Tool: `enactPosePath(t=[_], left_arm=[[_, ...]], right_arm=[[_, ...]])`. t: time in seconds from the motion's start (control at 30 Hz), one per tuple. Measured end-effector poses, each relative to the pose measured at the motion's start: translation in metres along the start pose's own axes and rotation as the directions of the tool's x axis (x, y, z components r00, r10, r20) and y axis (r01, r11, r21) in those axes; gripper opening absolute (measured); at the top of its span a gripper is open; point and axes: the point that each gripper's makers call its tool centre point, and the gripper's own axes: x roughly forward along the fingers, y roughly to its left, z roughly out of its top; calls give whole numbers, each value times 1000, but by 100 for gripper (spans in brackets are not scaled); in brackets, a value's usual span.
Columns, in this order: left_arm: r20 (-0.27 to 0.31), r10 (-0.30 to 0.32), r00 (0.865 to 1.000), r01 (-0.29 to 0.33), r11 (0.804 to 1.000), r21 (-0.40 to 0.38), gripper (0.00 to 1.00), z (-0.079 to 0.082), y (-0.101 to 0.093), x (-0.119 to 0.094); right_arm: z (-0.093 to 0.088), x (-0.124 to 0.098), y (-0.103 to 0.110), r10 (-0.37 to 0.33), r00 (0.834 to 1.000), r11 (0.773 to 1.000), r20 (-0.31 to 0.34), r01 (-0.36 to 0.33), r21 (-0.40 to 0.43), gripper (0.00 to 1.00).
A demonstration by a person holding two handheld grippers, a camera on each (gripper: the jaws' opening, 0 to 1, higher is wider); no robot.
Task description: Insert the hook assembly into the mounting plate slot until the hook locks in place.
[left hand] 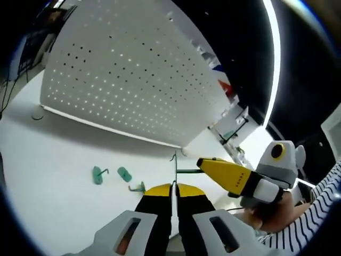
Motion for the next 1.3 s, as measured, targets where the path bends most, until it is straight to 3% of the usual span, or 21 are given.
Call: enactPosePath(t=[0.27, 0.63, 0.7, 1.3], left_arm=[[-17, 10, 1000, -8, 996, 93, 1, 1, -5, 2], [7, 13, 1000, -13, 991, 133, 1, 7, -10, 1], [13, 15, 1000, -16, 992, 127, 1, 8, -10, -1], [65, 1, 998, -15, 978, 208, 1, 18, -19, -5]], right_arm=[[2, -5, -1, -9, 1000, 1000, 9, 9, 26, 1], [10, -6, 1, 4, 1000, 999, 14, -5, 33, 1], [10, -5, 3, 16, 1000, 997, 13, -17, 78, 1], [14, -3, 10, 35, 999, 998, -7, -35, 49, 8]])
